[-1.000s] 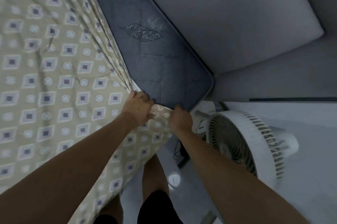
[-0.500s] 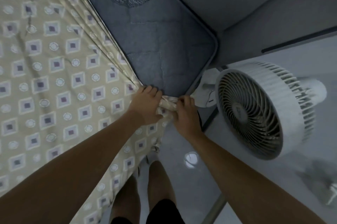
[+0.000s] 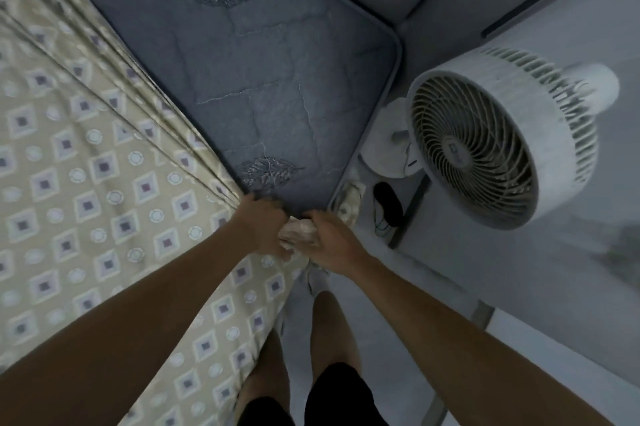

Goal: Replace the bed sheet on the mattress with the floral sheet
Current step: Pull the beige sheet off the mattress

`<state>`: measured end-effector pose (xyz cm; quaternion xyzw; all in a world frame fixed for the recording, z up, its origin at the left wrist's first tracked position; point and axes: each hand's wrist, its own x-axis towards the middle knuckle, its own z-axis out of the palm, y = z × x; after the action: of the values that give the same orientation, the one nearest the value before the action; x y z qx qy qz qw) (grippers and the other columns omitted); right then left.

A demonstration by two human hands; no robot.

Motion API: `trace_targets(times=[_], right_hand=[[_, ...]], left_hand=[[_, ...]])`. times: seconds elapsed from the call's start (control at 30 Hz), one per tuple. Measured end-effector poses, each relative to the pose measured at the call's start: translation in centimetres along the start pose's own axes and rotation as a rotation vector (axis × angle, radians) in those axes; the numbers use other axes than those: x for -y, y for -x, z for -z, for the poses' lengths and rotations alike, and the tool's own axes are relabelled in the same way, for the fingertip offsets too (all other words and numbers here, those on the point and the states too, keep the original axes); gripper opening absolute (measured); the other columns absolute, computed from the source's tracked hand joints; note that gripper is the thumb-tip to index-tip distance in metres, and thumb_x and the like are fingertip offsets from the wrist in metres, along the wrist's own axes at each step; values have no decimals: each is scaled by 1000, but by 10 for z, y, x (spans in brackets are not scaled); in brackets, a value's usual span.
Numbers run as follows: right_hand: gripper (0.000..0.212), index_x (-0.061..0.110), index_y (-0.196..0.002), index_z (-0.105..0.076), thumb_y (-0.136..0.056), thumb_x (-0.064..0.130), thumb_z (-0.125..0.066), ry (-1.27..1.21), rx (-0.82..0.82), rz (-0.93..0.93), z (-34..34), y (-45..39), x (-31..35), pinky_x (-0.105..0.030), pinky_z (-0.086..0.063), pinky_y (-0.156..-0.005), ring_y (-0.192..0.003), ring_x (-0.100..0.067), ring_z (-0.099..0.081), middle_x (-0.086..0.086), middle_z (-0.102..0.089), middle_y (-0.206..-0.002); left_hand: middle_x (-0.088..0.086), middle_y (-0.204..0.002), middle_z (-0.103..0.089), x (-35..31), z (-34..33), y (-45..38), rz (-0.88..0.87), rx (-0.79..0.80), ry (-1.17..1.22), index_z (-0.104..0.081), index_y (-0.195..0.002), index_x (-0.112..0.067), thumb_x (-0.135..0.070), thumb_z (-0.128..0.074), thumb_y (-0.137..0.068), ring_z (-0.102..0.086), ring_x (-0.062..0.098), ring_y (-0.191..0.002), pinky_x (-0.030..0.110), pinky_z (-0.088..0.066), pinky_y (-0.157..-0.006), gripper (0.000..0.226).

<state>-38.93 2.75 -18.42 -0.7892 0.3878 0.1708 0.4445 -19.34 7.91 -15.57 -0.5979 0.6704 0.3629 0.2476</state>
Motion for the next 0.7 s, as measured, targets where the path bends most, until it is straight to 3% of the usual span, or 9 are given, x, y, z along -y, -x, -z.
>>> trace_targets(times=[0.1,0.23,0.33,0.4,0.47,0.53,0.6,0.7], right_hand=[[37,10,-104,-65,-80,36,-77,191,-172,59,-13,2,-14,-44,-49,-85,-110,-33,-49,-10,-47,-116],[24,9,-93,-57,-87,26,-73,212,-238,55,-29,13,-11,-44,-46,-72,-98,-32,-53,-10,-52,-105],[21,9,-95,-54,-98,29,-62,113,-200,30,-57,36,3,-42,-42,-67,-91,-33,-55,-12,-57,-95],[25,15,-92,-47,-100,36,-59,27,-140,13,-82,58,20,-40,-42,-64,-83,-33,-58,-12,-59,-90],[28,21,-91,-42,-96,43,-59,-9,-35,21,-104,79,40,-43,-49,-63,-77,-32,-61,-10,-62,-85],[30,22,-100,-49,-89,45,-64,-24,34,-13,-117,86,49,-45,-53,-68,-82,-29,-65,-8,-67,-92],[41,19,-113,-57,-84,47,-66,-33,23,-20,-118,85,48,-44,-54,-78,-94,-27,-64,-6,-67,-105],[40,14,-93,-62,-77,52,-65,159,-105,86,-122,74,23,-42,-50,-79,-100,-26,-51,-6,-53,-105]], left_hand=[[-3,-138,-53,0,-12,2,-20,-64,-20,-61,-133,-26,-84,-64,-68,-39,20,-139,46,-32,-113,87],[-3,-128,-64,-11,-29,8,-2,-129,-23,-55,-126,-23,-87,-63,-63,-52,21,-129,46,-33,-109,90],[-3,-126,-67,-18,-38,24,10,-98,-10,-51,-130,-26,-85,-68,-63,-61,20,-122,43,-31,-110,90],[-4,-127,-68,-20,-49,41,8,5,-43,-56,-131,-29,-85,-69,-65,-62,19,-122,43,-32,-113,88],[-5,-128,-68,-22,-71,60,20,163,-46,-59,-131,-32,-88,-69,-62,-62,20,-122,43,-36,-111,89],[-6,-129,-68,-21,-94,78,43,218,-23,-61,-130,-36,-91,-69,-58,-62,20,-121,43,-41,-109,91],[-4,-138,-60,-18,-105,91,42,173,-19,-61,-131,-37,-89,-69,-61,-54,20,-130,45,-41,-110,88],[0,-150,-37,-18,-115,95,15,68,-6,-57,-135,-31,-81,-72,-66,-30,22,-144,46,-33,-111,87]])
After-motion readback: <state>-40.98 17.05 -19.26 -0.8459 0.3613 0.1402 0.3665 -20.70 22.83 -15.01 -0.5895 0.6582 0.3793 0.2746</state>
